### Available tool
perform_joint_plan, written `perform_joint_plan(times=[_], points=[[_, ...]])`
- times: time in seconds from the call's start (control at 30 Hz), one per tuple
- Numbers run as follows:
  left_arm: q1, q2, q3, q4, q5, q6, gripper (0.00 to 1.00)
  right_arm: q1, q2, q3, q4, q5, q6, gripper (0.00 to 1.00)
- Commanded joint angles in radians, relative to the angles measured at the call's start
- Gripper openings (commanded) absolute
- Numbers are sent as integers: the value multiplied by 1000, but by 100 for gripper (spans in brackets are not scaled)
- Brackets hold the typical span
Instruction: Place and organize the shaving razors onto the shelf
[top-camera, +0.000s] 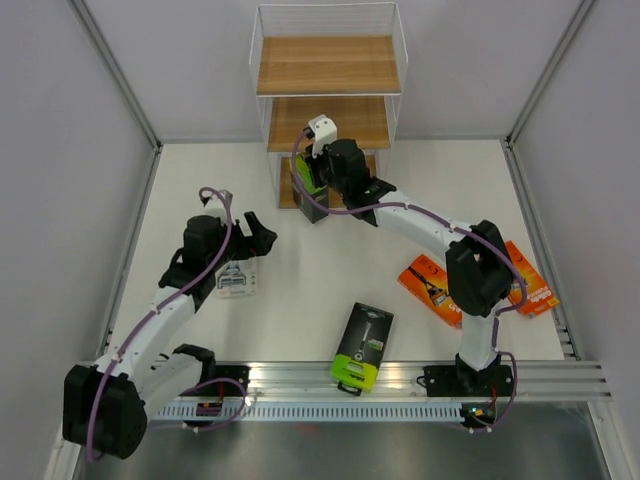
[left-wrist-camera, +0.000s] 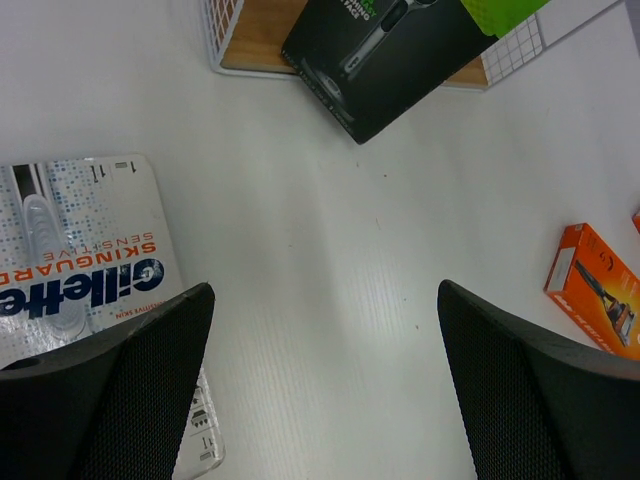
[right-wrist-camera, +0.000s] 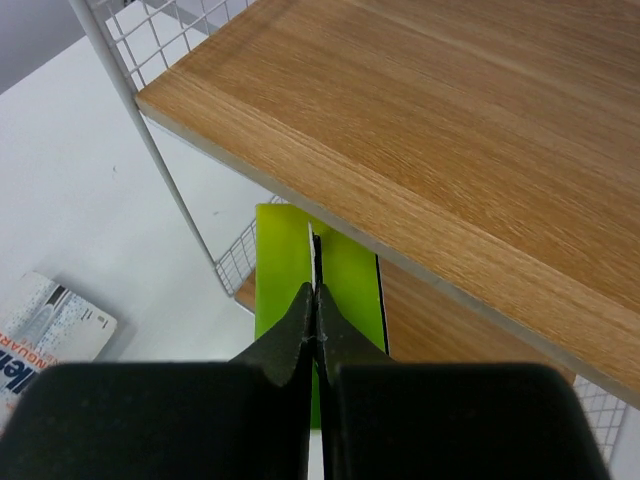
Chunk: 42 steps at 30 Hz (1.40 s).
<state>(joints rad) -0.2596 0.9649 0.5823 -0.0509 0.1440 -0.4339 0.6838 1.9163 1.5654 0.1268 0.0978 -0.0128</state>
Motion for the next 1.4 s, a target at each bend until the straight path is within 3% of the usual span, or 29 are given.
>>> perform_joint_plan(times=[0.0,0.2,0.5,0.8,0.87,0.97,1.0,1.03,1.2,1.23,1.27,1.37], points=[[-3,35,1,91,54,-28,97,20,4,1,223,69,-12,1],[-3,63,-21,111,72,-39,96,48,32,4,295,138,-49,1],[-3,113,-52,189,126,-75,95,51,79,39,346,126,-78,0],[-3,196,-59,307,161,-100,92,57,113,85,288,108,-44,2],[-3,238,-50,336,163,-114,92,60,107,93,263,82,-36,11],[-4,311,-27,396,175,-135,91,62,92,91,203,69,-16,33],[-4,330,-21,431,192,-150,90,62,87,93,191,65,-15,47],[-4,372,-7,451,200,-160,90,62,75,93,177,54,-13,53],[-4,491,62,505,253,-186,87,63,35,81,111,31,-3,70],[-4,506,80,519,261,-187,86,62,29,81,97,26,0,80],[-4,532,89,528,272,-189,86,65,15,81,74,23,5,98],[-4,564,114,543,270,-193,85,63,-19,62,53,29,48,98]])
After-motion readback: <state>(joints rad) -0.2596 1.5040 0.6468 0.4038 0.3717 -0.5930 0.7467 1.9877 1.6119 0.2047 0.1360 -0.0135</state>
